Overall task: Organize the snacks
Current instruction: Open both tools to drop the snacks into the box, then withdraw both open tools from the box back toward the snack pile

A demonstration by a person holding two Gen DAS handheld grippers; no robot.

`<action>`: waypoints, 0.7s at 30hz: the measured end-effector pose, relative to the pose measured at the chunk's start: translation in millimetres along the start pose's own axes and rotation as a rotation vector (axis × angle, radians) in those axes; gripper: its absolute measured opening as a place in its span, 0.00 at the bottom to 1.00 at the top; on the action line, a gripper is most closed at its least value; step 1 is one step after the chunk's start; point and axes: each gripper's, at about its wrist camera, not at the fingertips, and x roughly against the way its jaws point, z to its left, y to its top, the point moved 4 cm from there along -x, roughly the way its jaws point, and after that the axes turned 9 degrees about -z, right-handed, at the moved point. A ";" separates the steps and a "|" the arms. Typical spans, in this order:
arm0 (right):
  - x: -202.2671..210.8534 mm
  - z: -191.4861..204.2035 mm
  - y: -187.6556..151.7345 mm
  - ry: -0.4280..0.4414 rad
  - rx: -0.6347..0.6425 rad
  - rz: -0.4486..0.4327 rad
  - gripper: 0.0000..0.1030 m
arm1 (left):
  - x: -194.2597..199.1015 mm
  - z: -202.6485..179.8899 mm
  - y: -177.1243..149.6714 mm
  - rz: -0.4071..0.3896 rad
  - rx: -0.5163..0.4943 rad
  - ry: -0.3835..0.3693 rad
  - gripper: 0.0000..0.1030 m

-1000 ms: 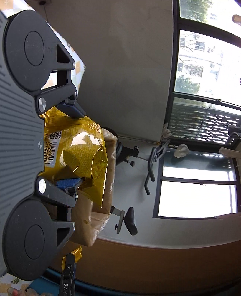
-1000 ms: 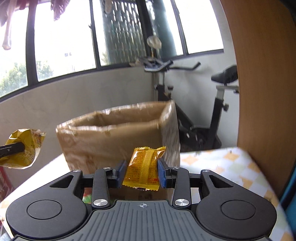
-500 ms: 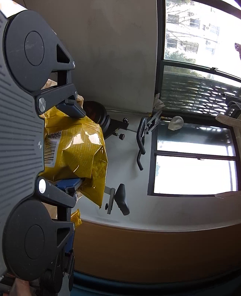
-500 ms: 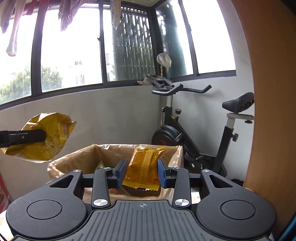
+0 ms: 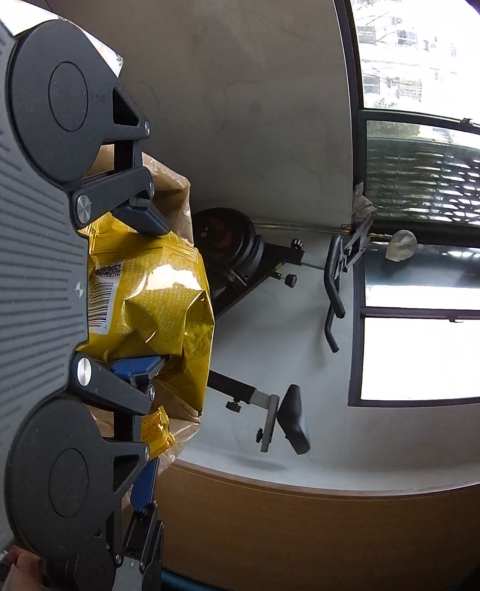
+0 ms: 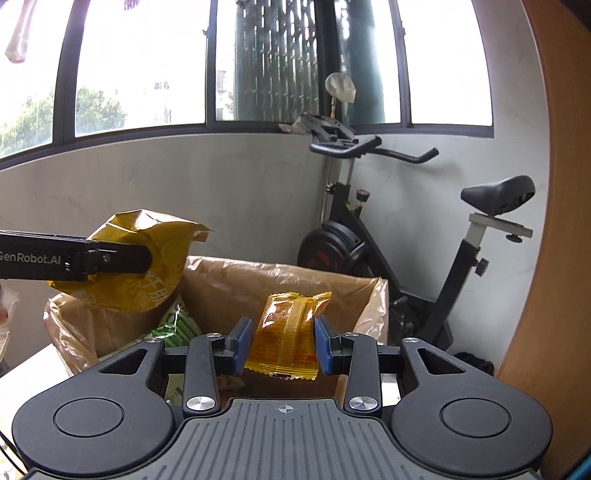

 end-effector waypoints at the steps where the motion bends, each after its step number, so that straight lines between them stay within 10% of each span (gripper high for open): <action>1: -1.3 0.2 -1.9 -0.003 0.000 0.008 0.33 | -2.2 -0.1 -2.2 0.010 -0.003 0.002 0.68; 10: 8.8 -1.7 -10.2 -0.026 0.021 0.032 0.44 | -0.3 3.8 -5.7 0.026 -0.037 -0.011 0.88; 21: 39.4 -1.5 -4.5 -0.045 0.041 0.008 0.46 | 27.5 19.0 0.6 0.031 -0.014 0.001 0.88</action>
